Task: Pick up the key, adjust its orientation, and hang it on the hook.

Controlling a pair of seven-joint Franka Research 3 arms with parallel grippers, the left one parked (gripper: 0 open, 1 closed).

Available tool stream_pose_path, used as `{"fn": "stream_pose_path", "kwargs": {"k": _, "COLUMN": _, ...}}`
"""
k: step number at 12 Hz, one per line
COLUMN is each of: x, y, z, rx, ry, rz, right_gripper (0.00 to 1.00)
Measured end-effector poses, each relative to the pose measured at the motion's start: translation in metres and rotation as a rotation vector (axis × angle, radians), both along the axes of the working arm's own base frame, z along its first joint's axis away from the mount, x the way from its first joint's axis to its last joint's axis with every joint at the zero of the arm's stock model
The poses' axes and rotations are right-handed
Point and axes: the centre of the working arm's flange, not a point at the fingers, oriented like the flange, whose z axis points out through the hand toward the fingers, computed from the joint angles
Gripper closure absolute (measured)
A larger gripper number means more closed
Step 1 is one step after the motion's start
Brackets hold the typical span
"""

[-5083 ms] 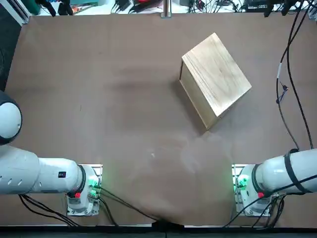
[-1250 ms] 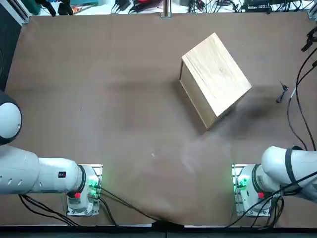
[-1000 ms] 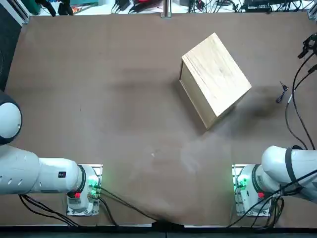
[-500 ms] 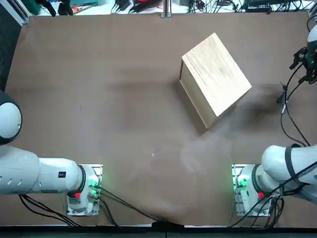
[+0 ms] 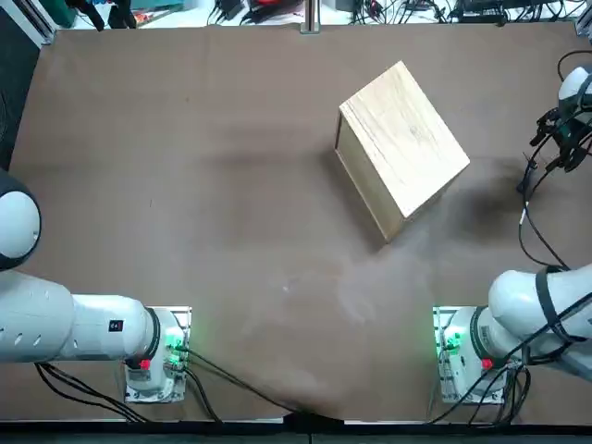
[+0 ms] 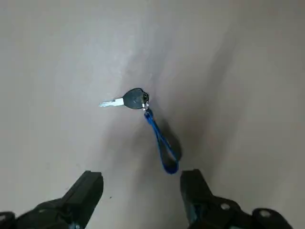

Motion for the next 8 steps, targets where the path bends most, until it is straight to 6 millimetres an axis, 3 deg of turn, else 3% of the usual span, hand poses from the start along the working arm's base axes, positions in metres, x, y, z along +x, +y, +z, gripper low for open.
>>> {"fn": "stream_pose_path", "kwargs": {"k": 8, "x": -0.024, "y": -0.002, "z": -0.057, "rx": -0.020, "ry": -0.031, "rz": 0.015, "right_gripper": 0.00}}
